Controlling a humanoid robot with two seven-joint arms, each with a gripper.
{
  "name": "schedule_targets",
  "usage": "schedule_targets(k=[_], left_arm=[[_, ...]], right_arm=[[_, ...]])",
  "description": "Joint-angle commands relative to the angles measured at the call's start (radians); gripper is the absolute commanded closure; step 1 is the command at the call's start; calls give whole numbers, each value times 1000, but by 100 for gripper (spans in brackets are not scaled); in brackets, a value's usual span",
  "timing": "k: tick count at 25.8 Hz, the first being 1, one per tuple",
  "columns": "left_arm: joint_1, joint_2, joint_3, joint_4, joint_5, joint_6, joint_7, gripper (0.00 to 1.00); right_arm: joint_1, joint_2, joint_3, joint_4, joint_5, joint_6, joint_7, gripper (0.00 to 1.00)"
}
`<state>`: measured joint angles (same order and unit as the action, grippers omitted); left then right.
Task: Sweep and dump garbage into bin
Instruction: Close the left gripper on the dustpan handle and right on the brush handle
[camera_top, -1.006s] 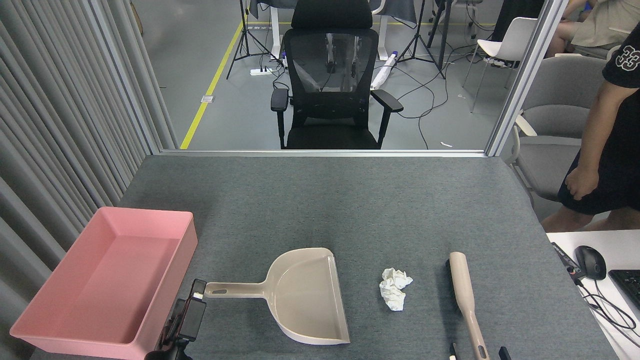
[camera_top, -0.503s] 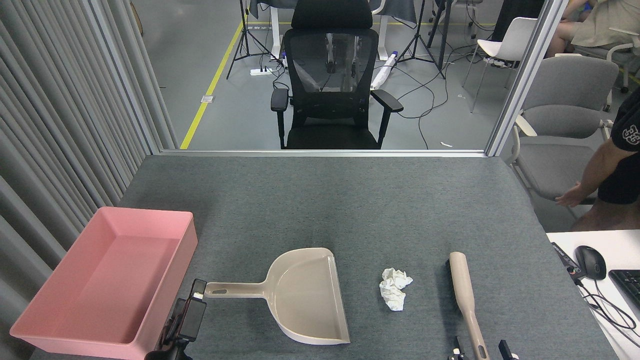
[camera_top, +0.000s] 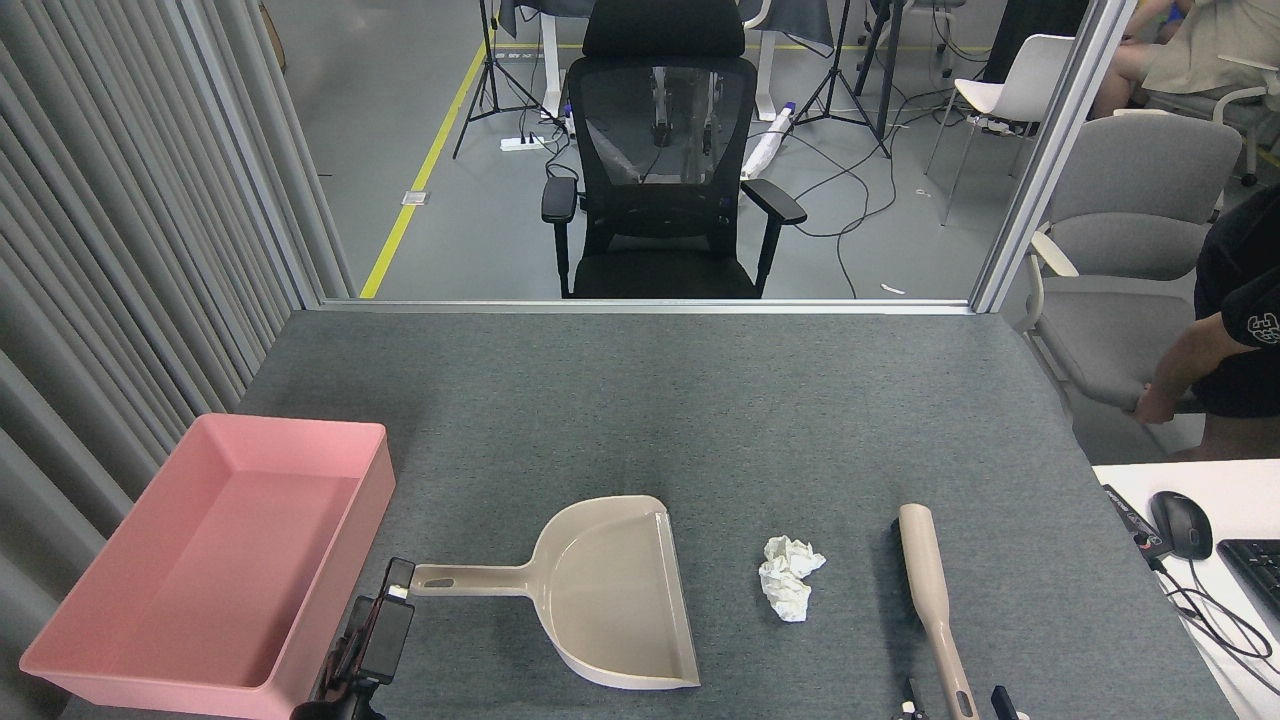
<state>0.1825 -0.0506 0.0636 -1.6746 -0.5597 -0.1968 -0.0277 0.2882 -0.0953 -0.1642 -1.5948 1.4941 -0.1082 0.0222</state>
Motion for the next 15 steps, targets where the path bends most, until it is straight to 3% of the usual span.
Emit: schedule_targets(k=[1, 9, 15], left_arm=[[0, 0, -4, 22, 1, -13, -9, 1], [-8, -8, -8, 185, 11, -118, 3, 1], [-40, -12, -10, 256, 124, -122, 9, 1]], right_arm=[[-8, 2, 0, 7, 0, -1, 1, 8], [-15, 0, 0, 18, 0, -1, 1, 10], [-15, 2, 0, 18, 0, -1, -1, 14]])
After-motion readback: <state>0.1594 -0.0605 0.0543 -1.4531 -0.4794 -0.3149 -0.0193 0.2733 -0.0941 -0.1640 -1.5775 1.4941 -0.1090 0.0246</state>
